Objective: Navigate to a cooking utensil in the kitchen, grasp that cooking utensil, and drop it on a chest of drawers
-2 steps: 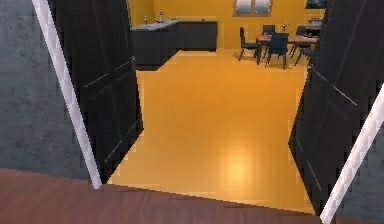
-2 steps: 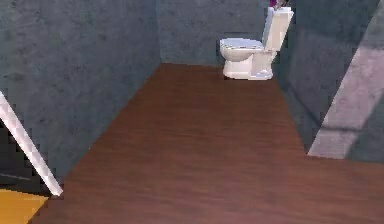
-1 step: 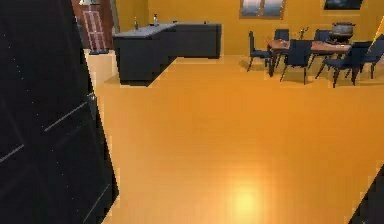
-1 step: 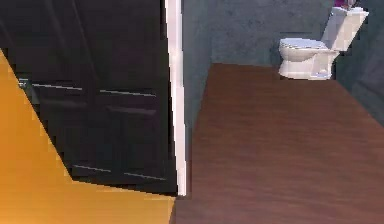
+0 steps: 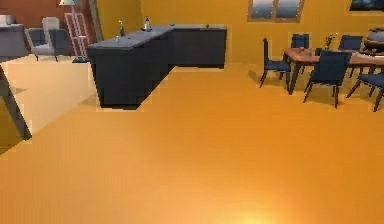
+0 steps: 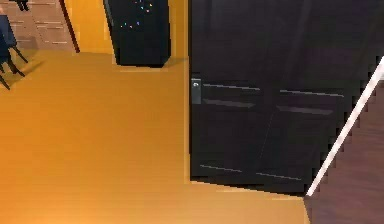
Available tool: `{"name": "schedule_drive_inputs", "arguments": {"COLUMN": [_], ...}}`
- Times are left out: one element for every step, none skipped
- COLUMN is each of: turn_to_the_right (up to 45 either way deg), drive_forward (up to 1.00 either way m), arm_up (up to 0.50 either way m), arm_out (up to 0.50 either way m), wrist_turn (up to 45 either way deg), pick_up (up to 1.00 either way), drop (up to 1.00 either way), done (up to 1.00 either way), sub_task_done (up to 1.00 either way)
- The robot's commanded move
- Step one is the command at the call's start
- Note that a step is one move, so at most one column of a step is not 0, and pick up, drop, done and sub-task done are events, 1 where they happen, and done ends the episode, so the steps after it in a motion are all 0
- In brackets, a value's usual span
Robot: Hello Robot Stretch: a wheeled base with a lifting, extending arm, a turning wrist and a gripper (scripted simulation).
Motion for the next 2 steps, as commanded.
{"name": "schedule_drive_inputs", "arguments": {"turn_to_the_right": [-3.0, 0.0], "drive_forward": [0.0, 0.35], "arm_up": [0.0, 0.0], "arm_out": [0.0, 0.0], "wrist_turn": [0.0, 0.0], "pick_up": [0.0, 0.0], "drop": [0.0, 0.0], "done": [0.0, 0.0], "sub_task_done": [0.0, 0.0]}}
